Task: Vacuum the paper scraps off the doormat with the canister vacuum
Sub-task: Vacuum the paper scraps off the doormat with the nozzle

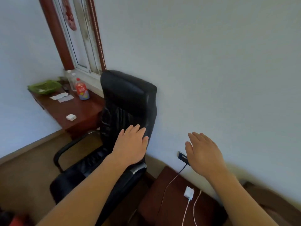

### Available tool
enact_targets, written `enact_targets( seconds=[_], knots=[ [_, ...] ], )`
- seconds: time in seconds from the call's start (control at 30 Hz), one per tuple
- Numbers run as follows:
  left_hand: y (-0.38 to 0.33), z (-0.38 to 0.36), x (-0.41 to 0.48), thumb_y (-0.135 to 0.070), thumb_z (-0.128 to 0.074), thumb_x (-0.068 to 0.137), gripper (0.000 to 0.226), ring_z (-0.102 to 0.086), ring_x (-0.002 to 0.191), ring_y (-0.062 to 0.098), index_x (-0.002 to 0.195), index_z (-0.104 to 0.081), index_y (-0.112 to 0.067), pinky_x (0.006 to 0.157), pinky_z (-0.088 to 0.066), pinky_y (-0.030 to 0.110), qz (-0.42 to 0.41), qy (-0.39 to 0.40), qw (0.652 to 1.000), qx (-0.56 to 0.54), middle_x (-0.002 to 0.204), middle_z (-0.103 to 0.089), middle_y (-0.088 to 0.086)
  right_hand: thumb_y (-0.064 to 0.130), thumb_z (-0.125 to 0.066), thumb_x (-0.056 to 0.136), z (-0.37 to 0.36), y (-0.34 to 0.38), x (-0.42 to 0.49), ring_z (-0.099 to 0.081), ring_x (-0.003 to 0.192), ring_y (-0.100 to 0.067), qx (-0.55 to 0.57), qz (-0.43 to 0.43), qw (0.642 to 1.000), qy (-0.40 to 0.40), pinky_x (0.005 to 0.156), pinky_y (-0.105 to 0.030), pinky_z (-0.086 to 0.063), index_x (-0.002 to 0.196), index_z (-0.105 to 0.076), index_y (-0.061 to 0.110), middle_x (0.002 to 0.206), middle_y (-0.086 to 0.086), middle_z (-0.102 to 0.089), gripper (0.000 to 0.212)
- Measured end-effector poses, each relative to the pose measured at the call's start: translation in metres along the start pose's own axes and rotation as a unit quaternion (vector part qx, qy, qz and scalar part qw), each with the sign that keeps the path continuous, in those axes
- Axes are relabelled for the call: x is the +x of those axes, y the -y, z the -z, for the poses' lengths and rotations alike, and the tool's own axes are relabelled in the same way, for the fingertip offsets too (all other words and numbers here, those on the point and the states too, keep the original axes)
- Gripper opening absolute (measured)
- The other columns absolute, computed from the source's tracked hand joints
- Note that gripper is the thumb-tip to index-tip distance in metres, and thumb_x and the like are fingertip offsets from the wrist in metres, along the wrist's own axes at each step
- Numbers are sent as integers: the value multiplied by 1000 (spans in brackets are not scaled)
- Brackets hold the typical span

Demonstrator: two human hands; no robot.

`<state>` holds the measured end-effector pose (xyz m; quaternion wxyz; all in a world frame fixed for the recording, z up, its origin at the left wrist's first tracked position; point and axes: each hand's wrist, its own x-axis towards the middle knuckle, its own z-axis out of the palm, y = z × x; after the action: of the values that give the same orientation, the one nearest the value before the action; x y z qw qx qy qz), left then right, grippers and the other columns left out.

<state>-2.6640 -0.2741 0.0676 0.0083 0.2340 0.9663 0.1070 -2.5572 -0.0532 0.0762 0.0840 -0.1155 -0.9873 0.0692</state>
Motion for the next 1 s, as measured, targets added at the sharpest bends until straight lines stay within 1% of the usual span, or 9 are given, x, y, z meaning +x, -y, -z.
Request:
enact_targets(
  seconds=[0.07, 0.2, 0.3, 0.43, 0.53, 0.63, 0.73, 0.83, 1.0],
  knots=[
    [16, 8, -15, -40, -25, 108, 54, -12, 155, 23, 159, -25, -20, 125, -13, 48, 22, -9, 1000, 0, 168, -20, 2, 32, -27, 106, 0, 20, 1, -36, 141, -24, 4, 21, 1000, 6, 118, -35, -25, 148, -43, 12, 150, -2, -47, 49],
    [55, 22, -45, -40, -26, 108, 54, -12, 155, 24, 159, -25, -21, 125, -13, 47, 71, -23, 997, -8, 167, -20, 2, 34, -27, 107, 0, 67, 3, -37, 140, -23, 8, 72, 997, 11, 116, -33, -24, 148, -43, 14, 149, -2, -48, 48],
    [89, 32, -74, -41, -25, 108, 54, -12, 155, 22, 159, -25, -22, 124, -12, 45, 106, -32, 994, -13, 168, -20, 0, 33, -28, 106, -3, 107, 6, -42, 136, -22, 19, 115, 993, 5, 114, -34, -29, 145, -46, 13, 145, -2, -51, 47],
    [143, 46, -123, -42, -26, 108, 53, -15, 155, 22, 158, -28, -23, 125, -16, 46, 157, -48, 986, -9, 167, -22, 0, 31, -34, 105, -13, 175, 2, -48, 131, -23, 47, 168, 985, -3, 112, -38, -36, 140, -53, 10, 140, -3, -57, 46],
    [187, 57, -169, -43, -26, 107, 54, -15, 155, 23, 158, -29, -24, 125, -16, 47, 199, -59, 978, -8, 167, -23, 1, 30, -36, 105, -18, 233, -12, -50, 127, -23, 68, 201, 977, 0, 110, -37, -37, 132, -58, 10, 133, -4, -60, 41],
    [227, 69, -218, -44, -26, 107, 54, -15, 155, 22, 158, -28, -25, 126, -14, 46, 235, -72, 969, -13, 167, -22, 0, 31, -36, 106, -25, 291, -32, -49, 128, -24, 72, 241, 968, 11, 110, -36, -36, 131, -57, 10, 133, -4, -59, 39],
    [266, 79, -268, -45, -26, 107, 54, -14, 155, 21, 158, -28, -25, 126, -12, 45, 270, -82, 959, -15, 167, -21, 0, 30, -38, 104, -36, 345, -53, -52, 125, -26, 88, 274, 958, 13, 107, -39, -40, 127, -60, 10, 130, -6, -61, 38],
    [302, 86, -317, -45, -28, 107, 55, -15, 155, 21, 158, -28, -24, 125, -13, 45, 305, -91, 948, -16, 167, -22, 1, 29, -38, 102, -42, 397, -76, -56, 116, -25, 108, 304, 946, 17, 100, -40, -44, 115, -64, 12, 120, -6, -64, 33],
    [350, 96, -391, -45, -28, 107, 55, -14, 155, 22, 158, -28, -23, 125, -13, 46, 367, -104, 924, -16, 167, -21, 1, 28, -39, 103, -54, 474, -111, -54, 119, -28, 118, 347, 929, 51, 103, -40, -41, 120, -62, 6, 124, -11, -63, 36]
  ],
)
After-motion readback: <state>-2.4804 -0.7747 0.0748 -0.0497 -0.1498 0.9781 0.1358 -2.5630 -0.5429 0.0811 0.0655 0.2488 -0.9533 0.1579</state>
